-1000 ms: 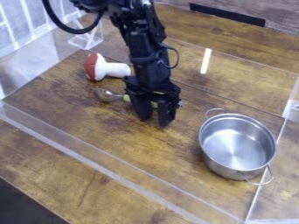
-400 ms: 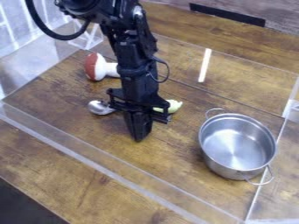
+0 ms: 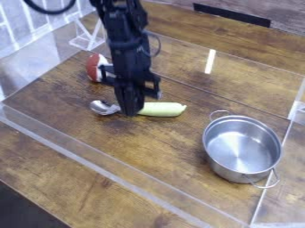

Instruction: Move the green spoon to the left

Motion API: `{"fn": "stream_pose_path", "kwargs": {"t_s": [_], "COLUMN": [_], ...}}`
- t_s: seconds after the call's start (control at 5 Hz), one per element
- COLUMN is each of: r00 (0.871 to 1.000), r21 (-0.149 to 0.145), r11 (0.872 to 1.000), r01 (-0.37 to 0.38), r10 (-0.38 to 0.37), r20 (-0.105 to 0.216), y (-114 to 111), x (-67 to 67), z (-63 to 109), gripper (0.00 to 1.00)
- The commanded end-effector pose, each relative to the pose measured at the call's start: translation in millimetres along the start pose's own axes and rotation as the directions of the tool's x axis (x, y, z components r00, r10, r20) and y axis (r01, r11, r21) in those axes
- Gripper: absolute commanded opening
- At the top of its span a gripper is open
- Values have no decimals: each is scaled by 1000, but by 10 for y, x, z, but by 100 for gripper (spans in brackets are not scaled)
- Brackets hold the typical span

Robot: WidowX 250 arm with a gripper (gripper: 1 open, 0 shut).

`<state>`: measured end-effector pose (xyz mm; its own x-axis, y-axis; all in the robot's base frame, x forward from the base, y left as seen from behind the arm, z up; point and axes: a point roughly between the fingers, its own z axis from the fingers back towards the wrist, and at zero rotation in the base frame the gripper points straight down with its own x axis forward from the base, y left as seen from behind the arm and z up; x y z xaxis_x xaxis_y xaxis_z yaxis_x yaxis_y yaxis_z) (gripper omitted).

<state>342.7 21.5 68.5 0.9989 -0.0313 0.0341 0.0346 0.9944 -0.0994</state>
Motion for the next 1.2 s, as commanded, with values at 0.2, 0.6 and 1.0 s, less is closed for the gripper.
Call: {"fn": "stream_pose_path", "kwargs": {"t_s": [0.2,0.6,1.0], "r00": [990,996,999], "r21": [41,56,70], "r11": [997,998,997], "r01": [-64,-32,-20], "r10": [59,27,17], "r20": [125,83,42], "y": [116,250,343], "x": [142,171,262], "z": [535,303,39], "gripper": [0,100,100]}}
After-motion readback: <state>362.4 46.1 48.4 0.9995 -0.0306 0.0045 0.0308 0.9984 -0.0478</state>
